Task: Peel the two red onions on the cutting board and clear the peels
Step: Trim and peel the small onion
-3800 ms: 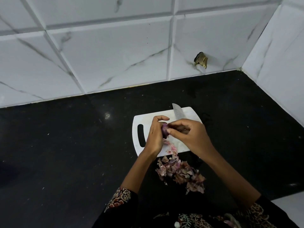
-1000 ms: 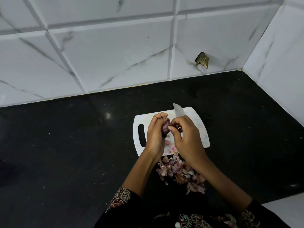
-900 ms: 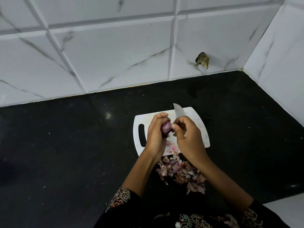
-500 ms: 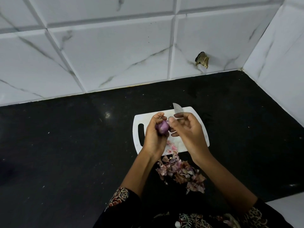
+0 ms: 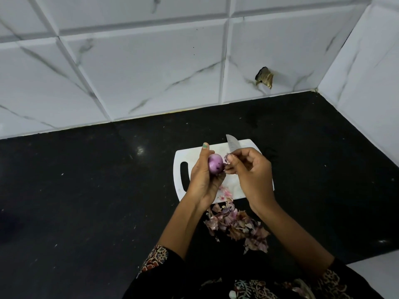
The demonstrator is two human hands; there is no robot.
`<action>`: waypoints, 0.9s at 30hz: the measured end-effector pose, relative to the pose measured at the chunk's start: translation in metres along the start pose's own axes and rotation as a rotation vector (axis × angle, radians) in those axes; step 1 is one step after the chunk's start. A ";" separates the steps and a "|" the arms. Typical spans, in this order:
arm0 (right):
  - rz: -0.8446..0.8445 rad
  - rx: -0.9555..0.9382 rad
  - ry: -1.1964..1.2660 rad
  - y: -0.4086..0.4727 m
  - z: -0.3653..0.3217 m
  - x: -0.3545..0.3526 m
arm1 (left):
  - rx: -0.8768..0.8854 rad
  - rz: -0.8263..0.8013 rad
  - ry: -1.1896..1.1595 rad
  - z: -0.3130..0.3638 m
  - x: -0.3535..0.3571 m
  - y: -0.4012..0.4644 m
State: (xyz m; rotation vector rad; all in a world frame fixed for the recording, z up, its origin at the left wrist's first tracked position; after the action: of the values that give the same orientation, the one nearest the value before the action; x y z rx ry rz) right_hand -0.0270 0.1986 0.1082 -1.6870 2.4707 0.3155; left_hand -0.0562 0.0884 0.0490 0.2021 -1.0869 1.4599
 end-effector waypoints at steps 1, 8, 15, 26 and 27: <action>0.006 0.041 0.068 0.001 0.002 -0.002 | -0.003 0.003 0.008 0.000 0.000 -0.001; -0.018 0.022 -0.220 0.007 0.017 -0.019 | -0.043 0.018 -0.071 0.001 0.000 -0.006; -0.404 0.010 -0.791 -0.005 0.047 -0.010 | -0.099 0.010 -0.135 -0.004 -0.003 -0.003; -0.423 0.017 -0.696 -0.001 0.037 -0.012 | -0.075 -0.092 0.050 -0.001 0.003 -0.004; -0.408 -0.004 -0.699 0.000 0.035 -0.013 | -0.050 -0.097 0.099 0.000 0.003 -0.003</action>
State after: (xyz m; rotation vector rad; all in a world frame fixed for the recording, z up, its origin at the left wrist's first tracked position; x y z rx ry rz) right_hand -0.0229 0.2191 0.0777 -1.6535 1.5971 0.7087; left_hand -0.0539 0.0903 0.0529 0.1438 -1.0191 1.3411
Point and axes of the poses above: each hand's wrist, its own y-axis towards the middle knuckle, its own x-axis out of the palm, z = x × y, the point moved 7 cm from there along y, towards the middle knuckle, and after that the axes turned 10 degrees about -y, right-handed, at the moved point
